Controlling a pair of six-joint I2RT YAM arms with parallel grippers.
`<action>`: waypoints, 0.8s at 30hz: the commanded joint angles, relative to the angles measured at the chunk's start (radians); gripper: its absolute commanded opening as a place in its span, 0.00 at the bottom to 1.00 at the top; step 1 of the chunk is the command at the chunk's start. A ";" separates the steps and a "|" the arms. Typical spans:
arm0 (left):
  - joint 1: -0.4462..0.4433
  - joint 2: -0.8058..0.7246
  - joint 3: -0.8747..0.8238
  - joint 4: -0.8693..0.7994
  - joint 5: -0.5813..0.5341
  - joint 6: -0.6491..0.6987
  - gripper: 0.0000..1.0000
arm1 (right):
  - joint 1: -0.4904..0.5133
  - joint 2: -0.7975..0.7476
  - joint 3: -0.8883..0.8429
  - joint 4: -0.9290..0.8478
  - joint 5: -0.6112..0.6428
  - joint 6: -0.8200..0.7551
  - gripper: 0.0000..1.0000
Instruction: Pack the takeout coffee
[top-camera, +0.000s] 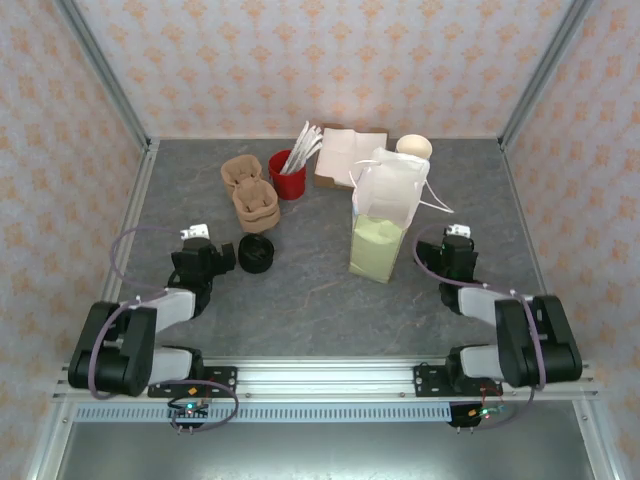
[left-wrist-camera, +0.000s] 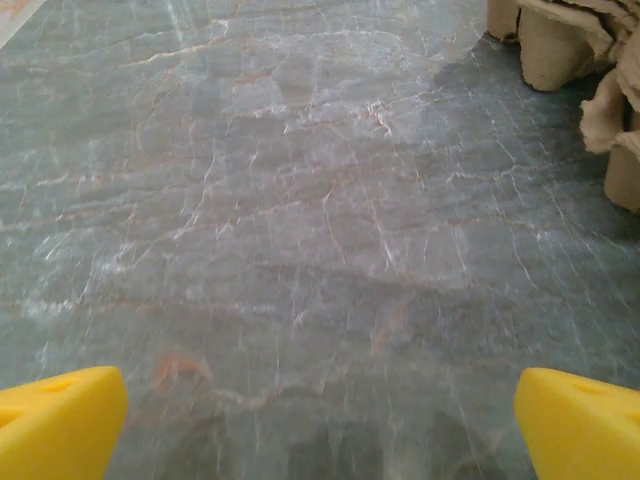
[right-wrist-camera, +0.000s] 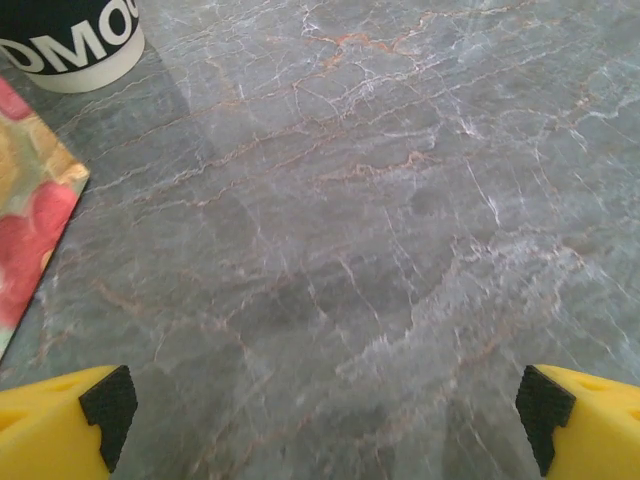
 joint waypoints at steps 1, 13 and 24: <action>-0.015 0.163 0.101 0.296 -0.132 0.068 1.00 | -0.024 0.166 0.098 0.296 0.067 -0.039 0.99; -0.014 0.163 0.102 0.295 -0.132 0.069 1.00 | -0.024 0.167 0.100 0.292 0.067 -0.039 0.99; -0.018 0.108 0.087 0.277 -0.155 0.066 1.00 | -0.024 0.095 0.104 0.228 0.142 -0.007 0.99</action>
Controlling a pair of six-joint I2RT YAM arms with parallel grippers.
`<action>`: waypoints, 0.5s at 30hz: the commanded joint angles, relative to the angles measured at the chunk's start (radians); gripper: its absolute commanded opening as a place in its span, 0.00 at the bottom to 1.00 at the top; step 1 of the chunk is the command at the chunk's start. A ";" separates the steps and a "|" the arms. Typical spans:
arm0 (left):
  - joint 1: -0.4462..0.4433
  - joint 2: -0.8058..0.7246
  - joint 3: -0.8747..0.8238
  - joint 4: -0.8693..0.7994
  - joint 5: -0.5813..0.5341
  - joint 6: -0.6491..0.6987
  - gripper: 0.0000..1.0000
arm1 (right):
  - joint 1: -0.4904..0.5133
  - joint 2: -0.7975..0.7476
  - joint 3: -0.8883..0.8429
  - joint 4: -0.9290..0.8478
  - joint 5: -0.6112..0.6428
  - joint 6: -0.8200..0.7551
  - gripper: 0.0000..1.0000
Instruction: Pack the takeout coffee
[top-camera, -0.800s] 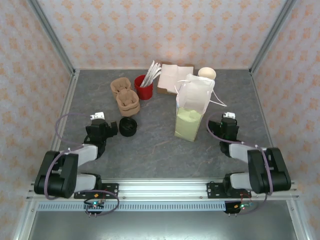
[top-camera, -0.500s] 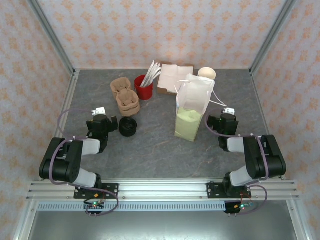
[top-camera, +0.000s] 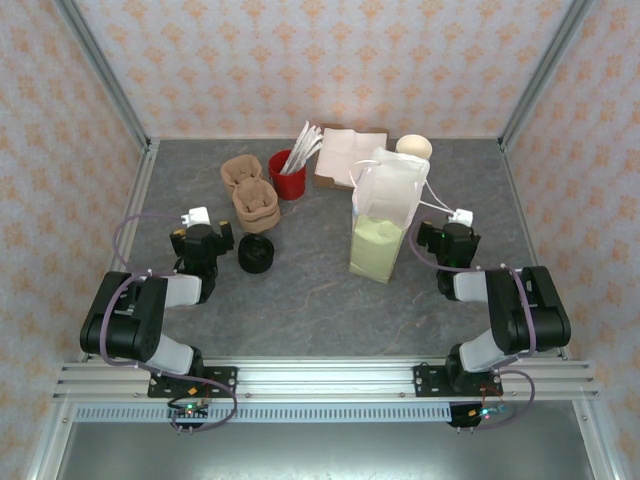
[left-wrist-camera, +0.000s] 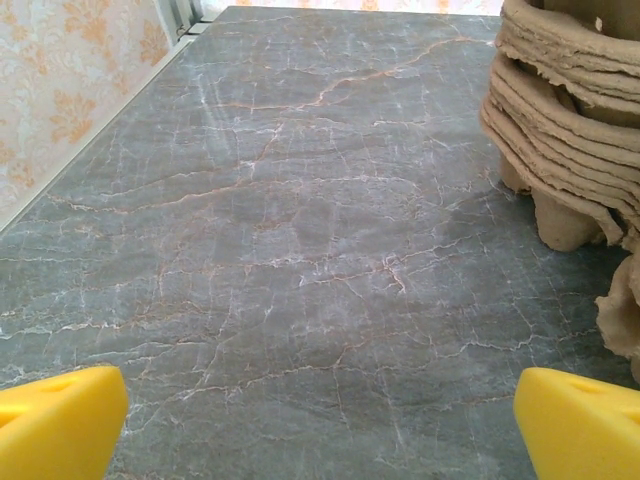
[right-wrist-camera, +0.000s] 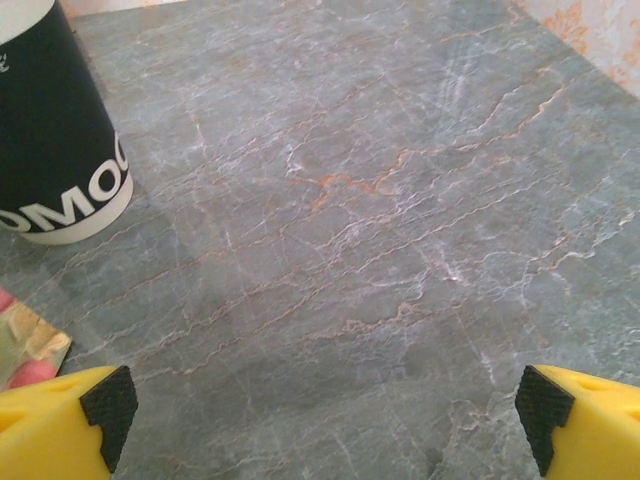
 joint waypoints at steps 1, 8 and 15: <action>-0.014 -0.057 0.012 0.021 -0.075 0.012 1.00 | -0.011 -0.053 0.027 0.002 0.069 0.014 0.99; -0.014 -0.083 0.018 -0.007 -0.094 0.006 1.00 | -0.011 0.016 0.021 0.071 0.050 0.005 0.99; -0.023 -0.274 0.058 -0.224 -0.104 -0.006 1.00 | -0.011 -0.151 0.097 -0.186 0.078 0.015 0.99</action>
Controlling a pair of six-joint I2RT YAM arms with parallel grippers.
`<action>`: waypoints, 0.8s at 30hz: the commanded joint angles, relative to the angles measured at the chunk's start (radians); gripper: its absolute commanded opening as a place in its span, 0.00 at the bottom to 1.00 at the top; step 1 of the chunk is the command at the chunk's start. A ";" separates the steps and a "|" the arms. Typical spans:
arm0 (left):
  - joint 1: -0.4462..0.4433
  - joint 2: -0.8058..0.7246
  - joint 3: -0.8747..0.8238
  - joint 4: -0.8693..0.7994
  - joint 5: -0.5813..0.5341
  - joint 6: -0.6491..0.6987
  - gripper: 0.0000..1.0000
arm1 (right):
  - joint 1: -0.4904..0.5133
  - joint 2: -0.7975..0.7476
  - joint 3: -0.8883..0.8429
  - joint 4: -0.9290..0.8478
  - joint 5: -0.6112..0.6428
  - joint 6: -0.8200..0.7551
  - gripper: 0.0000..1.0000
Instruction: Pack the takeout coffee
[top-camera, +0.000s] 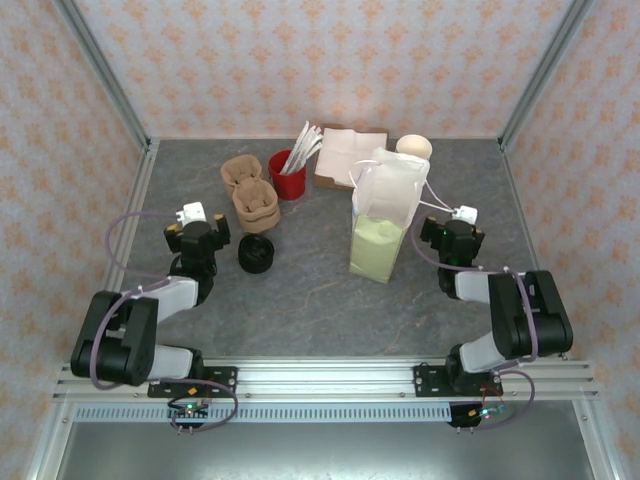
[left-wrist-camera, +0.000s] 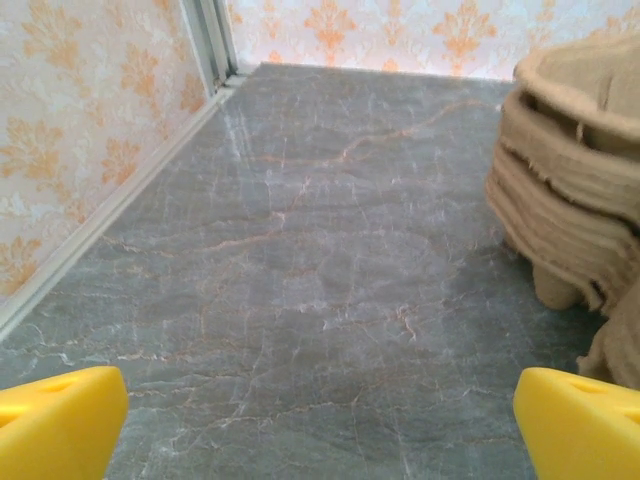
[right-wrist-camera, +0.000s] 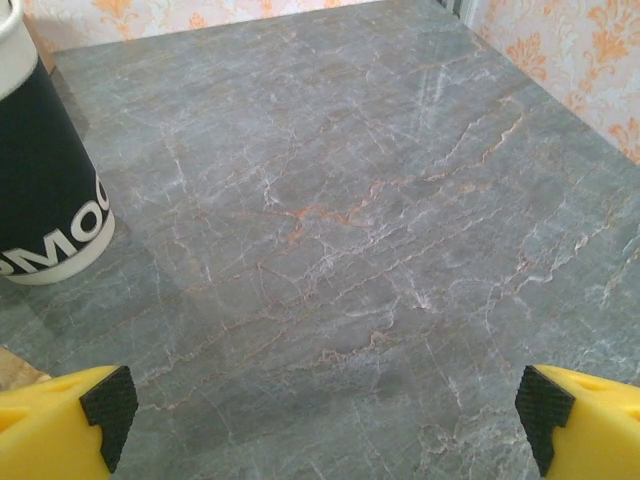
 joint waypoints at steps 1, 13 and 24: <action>-0.007 -0.154 0.055 -0.161 -0.037 -0.014 1.00 | -0.006 -0.133 0.085 -0.179 0.053 0.021 0.99; -0.010 -0.482 0.380 -0.873 -0.016 -0.298 1.00 | -0.009 -0.229 0.508 -0.885 0.264 0.284 0.99; -0.011 -0.462 0.593 -1.106 0.171 -0.360 1.00 | -0.017 0.049 1.058 -1.277 -0.083 0.494 0.87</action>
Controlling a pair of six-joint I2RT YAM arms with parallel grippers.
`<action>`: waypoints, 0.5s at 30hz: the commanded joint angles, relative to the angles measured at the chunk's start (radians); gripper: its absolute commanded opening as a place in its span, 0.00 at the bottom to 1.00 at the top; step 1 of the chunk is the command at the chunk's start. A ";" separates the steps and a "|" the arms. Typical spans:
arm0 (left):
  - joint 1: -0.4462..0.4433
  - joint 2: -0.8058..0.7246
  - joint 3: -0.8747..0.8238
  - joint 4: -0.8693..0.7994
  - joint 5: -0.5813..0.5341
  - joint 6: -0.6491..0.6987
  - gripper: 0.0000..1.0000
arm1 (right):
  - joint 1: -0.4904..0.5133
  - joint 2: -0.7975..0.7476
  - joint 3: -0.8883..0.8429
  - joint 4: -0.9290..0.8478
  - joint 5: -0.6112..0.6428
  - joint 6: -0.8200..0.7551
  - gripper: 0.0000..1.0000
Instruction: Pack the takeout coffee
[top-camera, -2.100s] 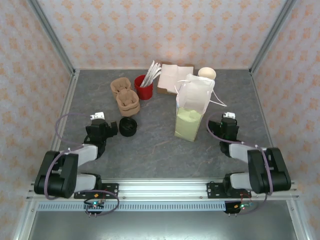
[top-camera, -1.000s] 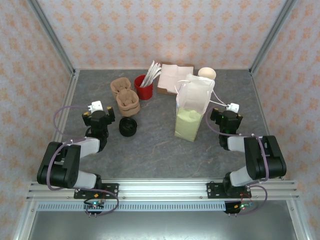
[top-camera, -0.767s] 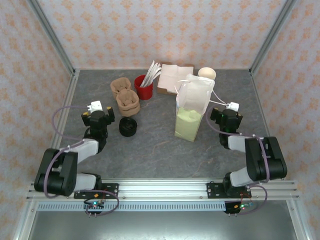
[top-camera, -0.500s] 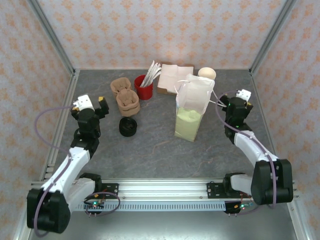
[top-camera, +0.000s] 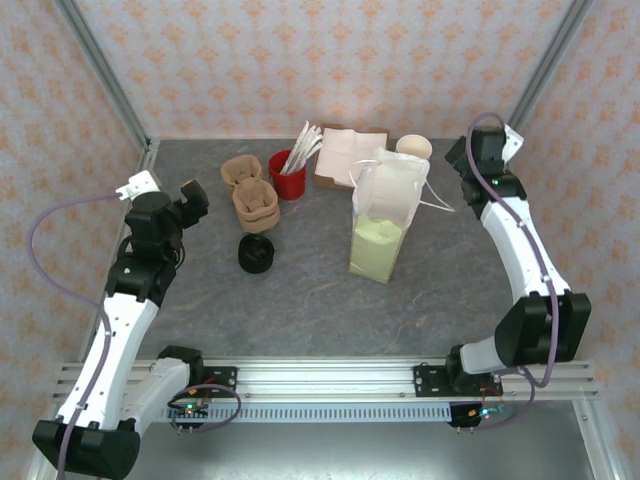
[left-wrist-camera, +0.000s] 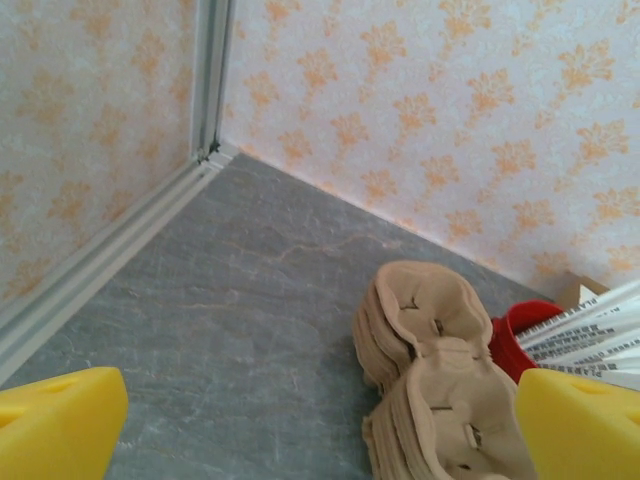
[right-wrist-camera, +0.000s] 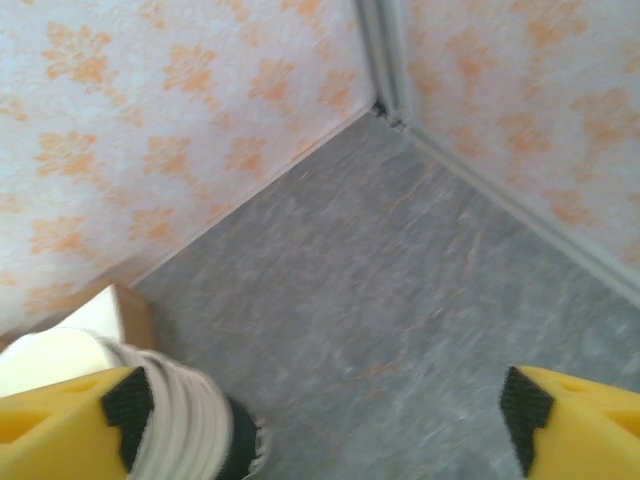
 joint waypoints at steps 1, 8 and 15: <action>-0.007 0.006 0.063 -0.122 0.085 -0.025 1.00 | -0.001 0.083 0.137 -0.175 -0.181 0.078 0.84; -0.007 0.026 0.104 -0.147 0.193 -0.008 1.00 | 0.009 0.256 0.328 -0.248 -0.265 0.109 0.72; -0.007 0.051 0.119 -0.159 0.258 0.024 1.00 | 0.046 0.400 0.474 -0.297 -0.269 0.085 0.62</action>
